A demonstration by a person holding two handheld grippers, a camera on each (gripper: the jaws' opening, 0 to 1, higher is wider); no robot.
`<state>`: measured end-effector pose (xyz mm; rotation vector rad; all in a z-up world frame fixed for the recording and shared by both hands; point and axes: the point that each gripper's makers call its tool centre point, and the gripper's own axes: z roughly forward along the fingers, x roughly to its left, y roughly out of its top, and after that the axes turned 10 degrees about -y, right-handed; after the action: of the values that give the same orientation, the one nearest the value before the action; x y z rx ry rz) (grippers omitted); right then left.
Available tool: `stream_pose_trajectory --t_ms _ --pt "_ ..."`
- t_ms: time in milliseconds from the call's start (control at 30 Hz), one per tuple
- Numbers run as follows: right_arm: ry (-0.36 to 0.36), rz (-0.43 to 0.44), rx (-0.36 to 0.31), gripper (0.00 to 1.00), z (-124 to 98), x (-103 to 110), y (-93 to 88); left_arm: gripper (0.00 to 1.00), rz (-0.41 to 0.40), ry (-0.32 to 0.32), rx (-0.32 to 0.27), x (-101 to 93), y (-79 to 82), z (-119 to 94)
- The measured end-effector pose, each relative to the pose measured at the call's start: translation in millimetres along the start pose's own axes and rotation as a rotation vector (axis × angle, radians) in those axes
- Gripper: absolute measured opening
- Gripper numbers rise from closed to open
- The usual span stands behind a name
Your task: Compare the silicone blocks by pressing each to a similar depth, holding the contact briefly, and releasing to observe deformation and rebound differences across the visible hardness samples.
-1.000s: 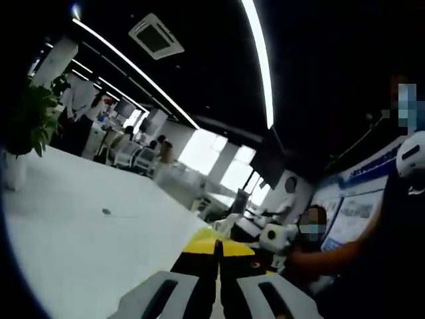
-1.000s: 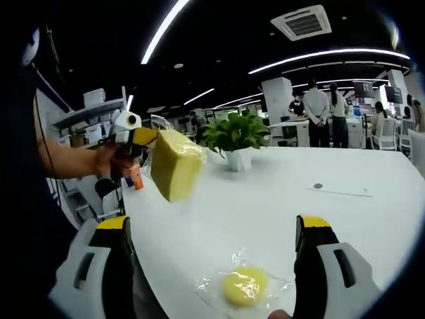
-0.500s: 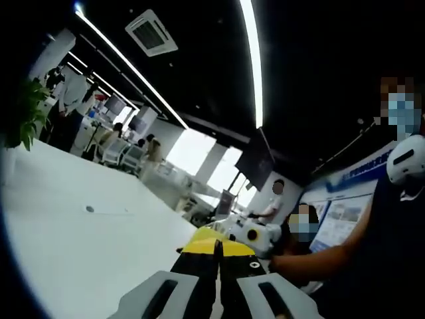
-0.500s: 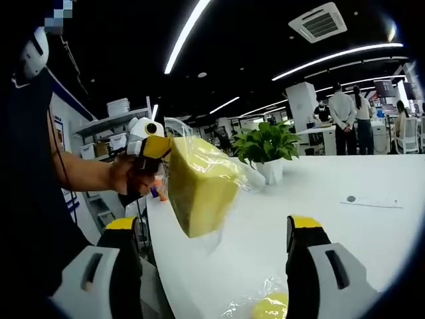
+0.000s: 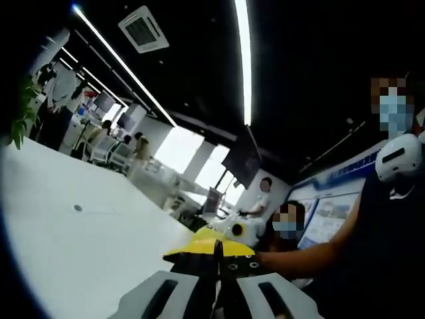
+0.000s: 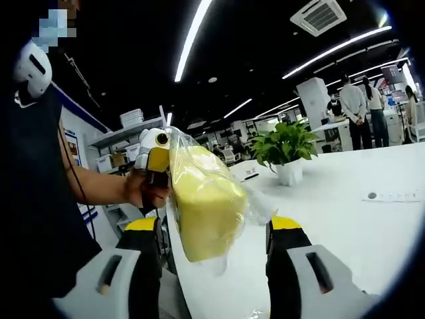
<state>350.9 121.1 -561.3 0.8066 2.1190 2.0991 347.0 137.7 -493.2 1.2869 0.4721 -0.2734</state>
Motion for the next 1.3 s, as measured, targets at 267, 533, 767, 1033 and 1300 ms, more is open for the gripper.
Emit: stream_pose_trajectory --t_ms 267,533,767,1033,1300 --pt "0.042 0.021 0.001 0.41 3.1 9.9 -0.4 0.00 -0.006 -0.023 -0.002 -4.9 0.2 1.1" --pt "0.033 0.011 -0.005 0.28 1.5 11.4 2.2 0.00 -0.013 -0.016 -0.006 -4.2 -0.5 -0.8" --pt "0.020 0.009 0.029 0.26 -1.1 10.1 -2.6 0.00 -0.001 -0.008 0.026 -4.6 -6.9 -0.5" --pt "0.002 -0.004 0.082 0.20 -3.6 8.9 -10.6 0.00 0.046 0.019 0.073 -2.9 -16.5 -5.0" --pt "-0.013 0.025 0.127 0.16 -2.7 9.9 -16.6 0.00 0.049 0.064 0.082 4.1 -20.0 -9.7"
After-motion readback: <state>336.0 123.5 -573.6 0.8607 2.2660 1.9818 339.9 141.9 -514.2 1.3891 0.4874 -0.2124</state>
